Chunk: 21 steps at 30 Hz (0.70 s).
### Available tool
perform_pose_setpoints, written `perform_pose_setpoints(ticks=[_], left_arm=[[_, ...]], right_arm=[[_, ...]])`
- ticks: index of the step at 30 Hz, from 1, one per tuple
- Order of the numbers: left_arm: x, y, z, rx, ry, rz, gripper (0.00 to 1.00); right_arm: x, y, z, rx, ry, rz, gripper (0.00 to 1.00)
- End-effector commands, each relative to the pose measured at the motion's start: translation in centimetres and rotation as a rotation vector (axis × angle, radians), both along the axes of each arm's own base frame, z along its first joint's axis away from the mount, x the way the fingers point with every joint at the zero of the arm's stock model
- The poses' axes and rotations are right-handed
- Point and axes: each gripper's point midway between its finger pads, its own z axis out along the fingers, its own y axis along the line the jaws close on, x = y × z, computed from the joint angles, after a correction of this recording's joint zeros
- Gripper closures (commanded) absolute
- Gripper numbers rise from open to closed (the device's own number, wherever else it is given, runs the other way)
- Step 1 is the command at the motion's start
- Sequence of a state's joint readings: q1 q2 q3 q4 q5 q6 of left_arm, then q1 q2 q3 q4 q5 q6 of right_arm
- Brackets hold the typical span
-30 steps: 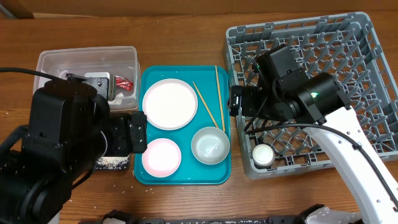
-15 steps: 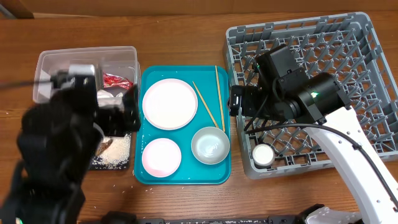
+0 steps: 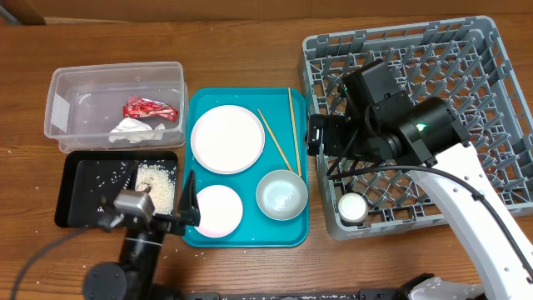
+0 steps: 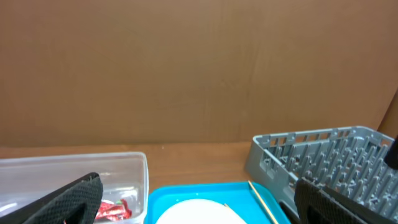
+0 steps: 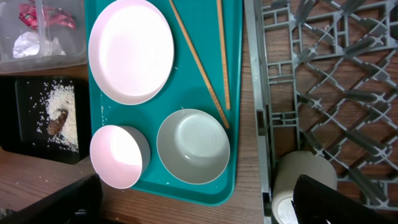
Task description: Sort waste into correct bins and load items into the dishwasher
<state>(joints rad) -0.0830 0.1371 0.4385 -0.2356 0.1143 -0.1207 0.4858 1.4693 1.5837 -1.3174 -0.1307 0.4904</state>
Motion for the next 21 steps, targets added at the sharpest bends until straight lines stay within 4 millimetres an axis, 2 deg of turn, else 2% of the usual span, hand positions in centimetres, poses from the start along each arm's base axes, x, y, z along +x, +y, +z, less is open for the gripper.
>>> perform_pose_setpoints(ticks=[1,9,11,21], left_arm=[[0.3,-0.2,-4.3,-0.008,-0.01,-0.012,0.0],[2.6,-0.4,-10.9,-0.075,0.029,-0.016,0.0],[2.6,-0.2,-13.6,-0.069,0.143,0.001,0.0],[2.7,0.1,-13.8,-0.069,0.151,0.014,0.0]], right_arm=[[0.3,0.2,0.7,0.014,-0.022,0.002,0.0],[0.3,0.2,0.7,0.014,-0.022,0.002,0.0],[0.3,0.2,0.7,0.014,-0.022,0.002,0.0],[0.3,0.2,0.7,0.014,-0.022,0.002,0.0]])
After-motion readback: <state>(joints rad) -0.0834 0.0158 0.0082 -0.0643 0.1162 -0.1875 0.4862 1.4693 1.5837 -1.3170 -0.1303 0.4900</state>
